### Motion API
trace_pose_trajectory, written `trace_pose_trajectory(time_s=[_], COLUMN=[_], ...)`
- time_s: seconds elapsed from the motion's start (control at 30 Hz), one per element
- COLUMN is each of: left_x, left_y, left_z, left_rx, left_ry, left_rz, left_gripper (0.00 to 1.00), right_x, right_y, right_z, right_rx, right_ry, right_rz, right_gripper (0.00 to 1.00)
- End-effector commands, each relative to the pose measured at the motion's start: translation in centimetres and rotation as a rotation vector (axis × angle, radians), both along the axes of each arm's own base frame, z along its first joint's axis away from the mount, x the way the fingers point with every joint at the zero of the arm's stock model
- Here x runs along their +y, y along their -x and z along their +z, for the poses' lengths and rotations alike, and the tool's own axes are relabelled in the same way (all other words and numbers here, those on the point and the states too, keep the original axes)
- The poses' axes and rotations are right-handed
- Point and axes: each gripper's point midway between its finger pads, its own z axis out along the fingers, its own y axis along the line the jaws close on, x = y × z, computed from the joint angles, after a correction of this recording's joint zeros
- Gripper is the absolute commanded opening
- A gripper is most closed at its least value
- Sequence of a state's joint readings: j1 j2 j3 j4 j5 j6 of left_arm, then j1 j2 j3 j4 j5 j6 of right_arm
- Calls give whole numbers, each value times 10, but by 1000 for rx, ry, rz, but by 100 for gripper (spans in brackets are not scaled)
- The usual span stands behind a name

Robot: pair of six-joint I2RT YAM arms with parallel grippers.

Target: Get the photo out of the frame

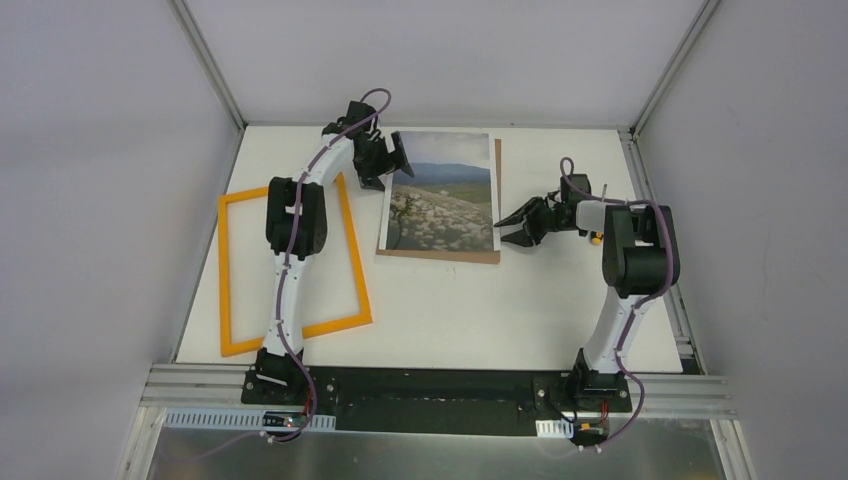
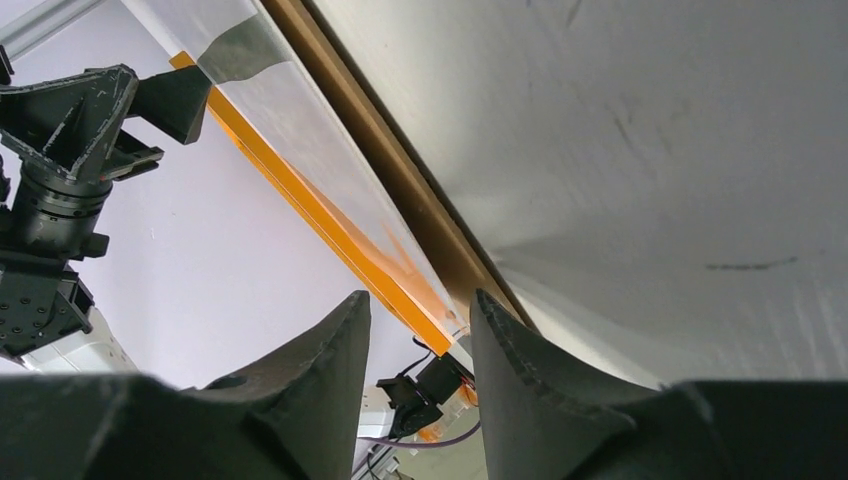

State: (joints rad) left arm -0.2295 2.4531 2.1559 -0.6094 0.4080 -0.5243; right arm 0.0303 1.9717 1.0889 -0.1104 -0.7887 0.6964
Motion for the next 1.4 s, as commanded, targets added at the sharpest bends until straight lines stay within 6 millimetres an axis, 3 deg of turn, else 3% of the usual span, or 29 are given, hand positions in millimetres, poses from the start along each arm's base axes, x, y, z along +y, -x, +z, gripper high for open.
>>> trace_pose_trajectory(time_s=[0.0, 0.1, 0.23, 0.3, 0.43, 0.57, 0.8, 1.0, 1.2, 1.37], left_x=[11, 25, 24, 17, 1, 2, 11, 17, 18, 24], left_y=[5, 8, 21, 31, 51, 65, 61, 55, 37, 23], left_z=[16, 36, 63, 69, 55, 34, 18, 10, 13, 2], left_rx=[-17, -49, -91, -80, -21, 27, 28, 24, -4, 4], left_ry=[-80, -146, -185, -152, -116, -143, -203, -232, -221, -215], left_rz=[28, 76, 49, 28, -32, -62, -75, -66, -44, -4], left_gripper=[98, 98, 96, 83, 58, 42, 26, 13, 13, 11], right_x=[-4, -8, -10, -10, -14, -18, -22, -22, -19, -16], right_y=[1, 3, 3, 2, 1, 7, 18, -10, -51, -78], right_z=[26, 29, 37, 38, 35, 32, 28, 35, 39, 36], right_rx=[-66, -79, -109, -113, -120, -124, -122, -152, -169, -168], right_ry=[31, 64, 88, 89, 118, 156, 192, 198, 174, 149], right_rz=[18, 26, 41, 43, 34, 47, 108, 82, 26, -11], right_gripper=[45, 45, 46, 45, 41, 35, 24, 20, 26, 33])
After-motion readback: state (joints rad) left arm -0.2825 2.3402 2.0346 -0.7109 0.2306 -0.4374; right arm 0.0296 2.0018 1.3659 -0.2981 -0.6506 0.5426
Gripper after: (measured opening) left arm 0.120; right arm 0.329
